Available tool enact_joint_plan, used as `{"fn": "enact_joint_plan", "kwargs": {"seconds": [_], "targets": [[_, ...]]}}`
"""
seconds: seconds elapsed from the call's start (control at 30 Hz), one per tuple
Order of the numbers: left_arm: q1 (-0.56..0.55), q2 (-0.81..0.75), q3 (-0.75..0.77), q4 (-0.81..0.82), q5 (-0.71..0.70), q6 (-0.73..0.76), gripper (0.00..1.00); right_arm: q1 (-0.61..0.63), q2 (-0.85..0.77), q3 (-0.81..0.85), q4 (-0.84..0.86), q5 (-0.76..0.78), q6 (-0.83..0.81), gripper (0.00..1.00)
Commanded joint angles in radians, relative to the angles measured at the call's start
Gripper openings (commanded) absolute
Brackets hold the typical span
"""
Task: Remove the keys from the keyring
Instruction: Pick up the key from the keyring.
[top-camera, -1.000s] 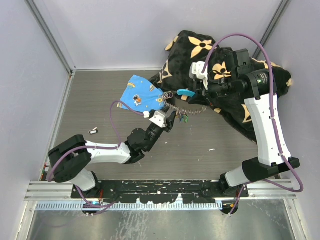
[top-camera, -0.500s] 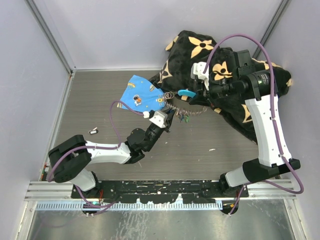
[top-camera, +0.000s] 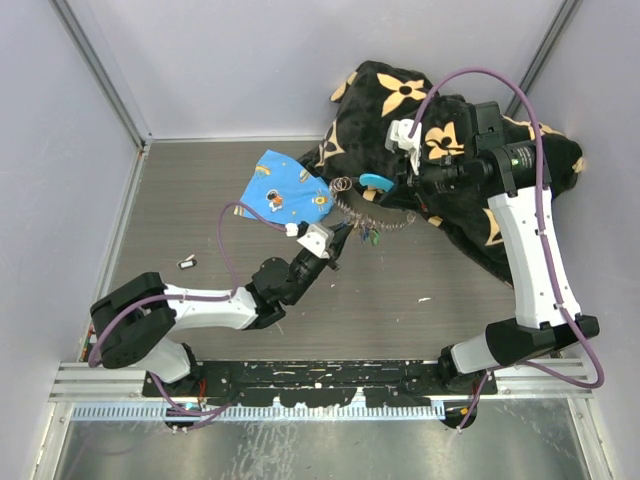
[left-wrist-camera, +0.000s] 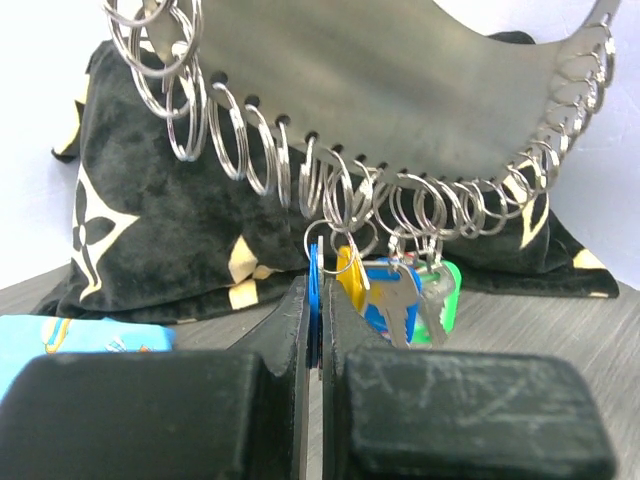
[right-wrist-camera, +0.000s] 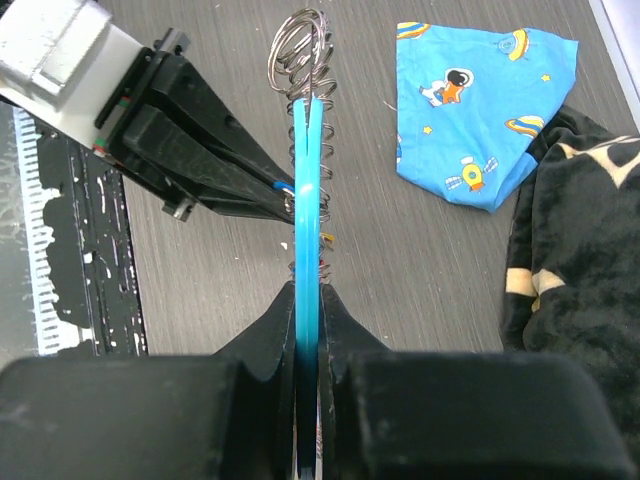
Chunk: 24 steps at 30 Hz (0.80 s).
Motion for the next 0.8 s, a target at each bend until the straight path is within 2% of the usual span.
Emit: {"fn": "enact_joint_plan", "kwargs": {"seconds": [0.0, 0.77], "targets": [[-0.004, -0.076, -0.022, -0.006, 0.039, -0.037, 0.0, -0.025, -0.039, -0.016, 0.11, -0.058, 0.068, 0.02], [0.007, -0.188, -0.037, -0.252, 0.126, -0.115, 0.0, -0.059, -0.053, -0.154, 0.195, -0.129, 0.133, 0.03]]}}
